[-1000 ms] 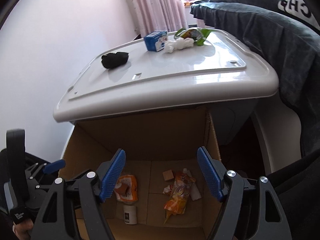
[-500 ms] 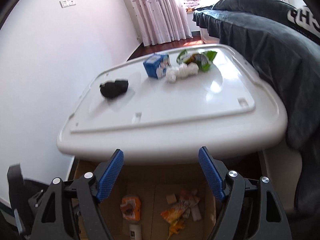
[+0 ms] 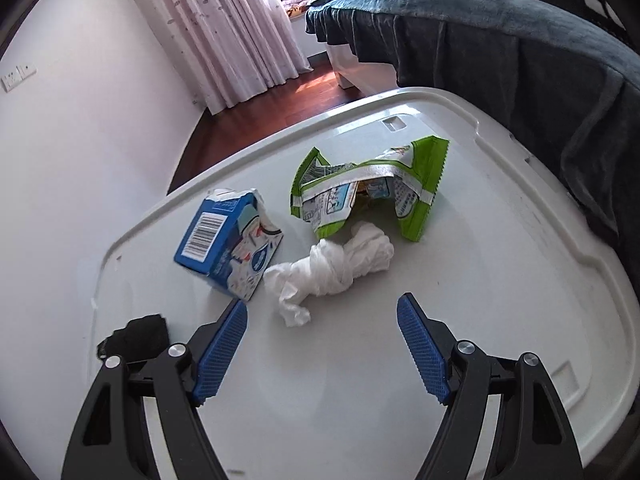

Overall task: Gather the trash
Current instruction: 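Grasp the white tissue with the right tool and lift it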

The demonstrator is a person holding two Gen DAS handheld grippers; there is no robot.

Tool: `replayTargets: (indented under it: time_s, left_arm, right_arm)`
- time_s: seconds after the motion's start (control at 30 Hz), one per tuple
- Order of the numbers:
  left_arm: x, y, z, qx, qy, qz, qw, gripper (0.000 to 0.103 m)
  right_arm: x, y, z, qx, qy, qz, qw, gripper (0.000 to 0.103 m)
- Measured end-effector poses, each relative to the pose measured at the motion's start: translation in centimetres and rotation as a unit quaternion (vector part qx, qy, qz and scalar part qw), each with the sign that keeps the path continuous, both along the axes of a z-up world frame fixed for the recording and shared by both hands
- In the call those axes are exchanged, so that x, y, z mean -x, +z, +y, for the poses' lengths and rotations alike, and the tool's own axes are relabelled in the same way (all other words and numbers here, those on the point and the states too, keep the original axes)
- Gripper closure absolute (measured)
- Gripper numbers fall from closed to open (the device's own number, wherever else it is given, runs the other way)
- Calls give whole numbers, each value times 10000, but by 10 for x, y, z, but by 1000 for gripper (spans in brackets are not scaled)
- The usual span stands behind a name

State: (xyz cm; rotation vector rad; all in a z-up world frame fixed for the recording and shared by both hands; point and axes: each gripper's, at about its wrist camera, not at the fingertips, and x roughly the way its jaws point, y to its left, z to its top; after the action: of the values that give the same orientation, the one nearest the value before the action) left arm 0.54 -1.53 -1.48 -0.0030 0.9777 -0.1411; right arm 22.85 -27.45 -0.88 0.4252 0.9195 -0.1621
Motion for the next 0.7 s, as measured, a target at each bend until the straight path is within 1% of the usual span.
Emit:
replayTargets:
  time_s: [0.07, 0.1, 0.2, 0.23, 0.3, 0.37, 0.43, 0.47, 0.53, 0.6, 0.7]
  left_arm:
    - [-1, 0, 5, 87, 61, 39, 9999, 14]
    - [-2, 0, 7, 155, 98, 71, 9998, 14]
    - [-7, -3, 12, 376, 182, 193, 9989, 14]
    - [-8, -5, 12, 404, 194, 233, 9987, 14]
    - [-10, -6, 11, 404, 191, 283, 9986, 14]
    - [-10, -8, 10, 380, 176, 304, 9987, 14]
    - [-10, -9, 9, 371, 169, 315, 9987, 14]
    - [-9, -9, 9, 366, 168, 307, 9987, 14]
    - [-8, -9, 8, 334, 171, 283, 9989, 14]
    - [-8, -9, 8, 304, 172, 275, 9990, 14]
    - [-7, -8, 9, 302, 187, 238, 9991, 14]
  right_arm:
    - [-12, -8, -2, 161, 30, 89, 9998, 27]
    - [-19, -13, -5, 159, -38, 148, 9998, 27]
    - [-27, -21, -16, -145, -347, 175, 9991, 22]
    - [-31, -21, -16, -161, -469, 137, 9987, 21]
    - [-36, -21, -9, 10, -563, 180, 9982, 21]
    - [-42, -22, 1, 249, -489, 154, 9984, 23]
    - [-44, -22, 11, 539, -382, 91, 9978, 33]
    - [-44, -23, 13, 471, -280, 40, 9985, 46]
    - [-44, -24, 18, 356, -168, -15, 9992, 59]
    - [-41, -25, 19, 296, -160, -58, 9994, 62]
    - [-29, -24, 15, 12, -117, -154, 9998, 66]
